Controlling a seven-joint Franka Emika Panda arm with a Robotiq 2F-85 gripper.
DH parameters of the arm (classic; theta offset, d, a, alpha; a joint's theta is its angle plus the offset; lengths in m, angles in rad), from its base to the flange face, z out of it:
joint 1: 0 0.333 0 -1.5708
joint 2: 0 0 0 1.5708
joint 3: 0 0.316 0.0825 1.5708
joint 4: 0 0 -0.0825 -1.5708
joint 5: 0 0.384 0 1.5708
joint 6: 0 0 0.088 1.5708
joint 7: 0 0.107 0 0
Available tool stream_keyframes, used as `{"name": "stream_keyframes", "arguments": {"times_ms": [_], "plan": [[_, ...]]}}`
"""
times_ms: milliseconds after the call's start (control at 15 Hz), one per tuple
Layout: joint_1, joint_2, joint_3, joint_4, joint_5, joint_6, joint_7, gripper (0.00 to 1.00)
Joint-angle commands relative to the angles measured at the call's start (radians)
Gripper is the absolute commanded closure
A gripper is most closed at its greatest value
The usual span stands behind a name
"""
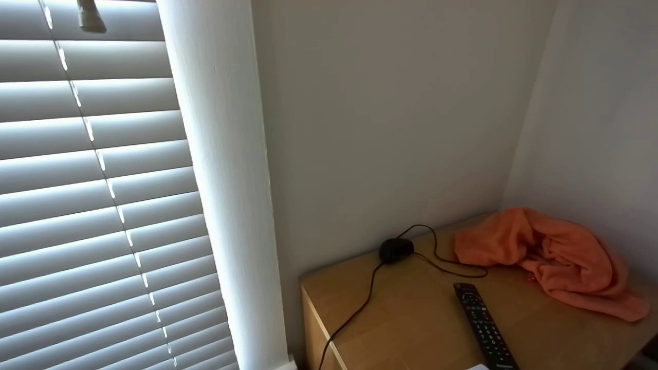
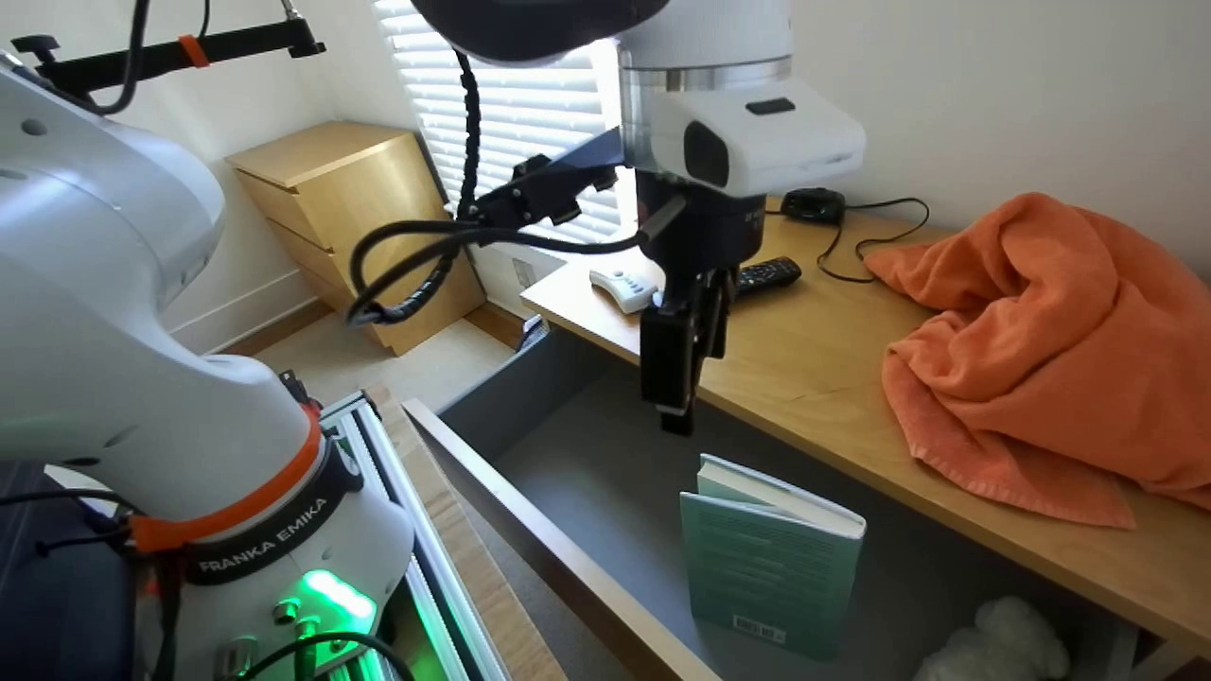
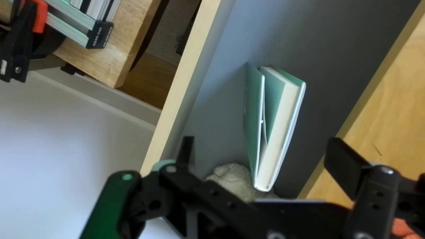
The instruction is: Put the book on top of the cabinet
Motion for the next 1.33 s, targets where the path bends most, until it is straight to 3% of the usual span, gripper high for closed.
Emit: {"name": "stream_keyframes", "arguments": {"times_ms": [0, 267, 533, 1000, 1267], "plan": [[0.011, 0.101, -0.062, 0.001, 0.007, 0.067, -0.019, 0.00], [0.025, 0.215, -0.120, -0.001, 0.043, 0.212, -0.078, 0.00], [0.063, 0.325, -0.165, -0.003, 0.166, 0.321, -0.175, 0.00], [0.129, 0.427, -0.166, 0.028, 0.341, 0.385, -0.301, 0.00], [0.148, 0.489, -0.167, 0.073, 0.334, 0.406, -0.304, 0.00]]}}
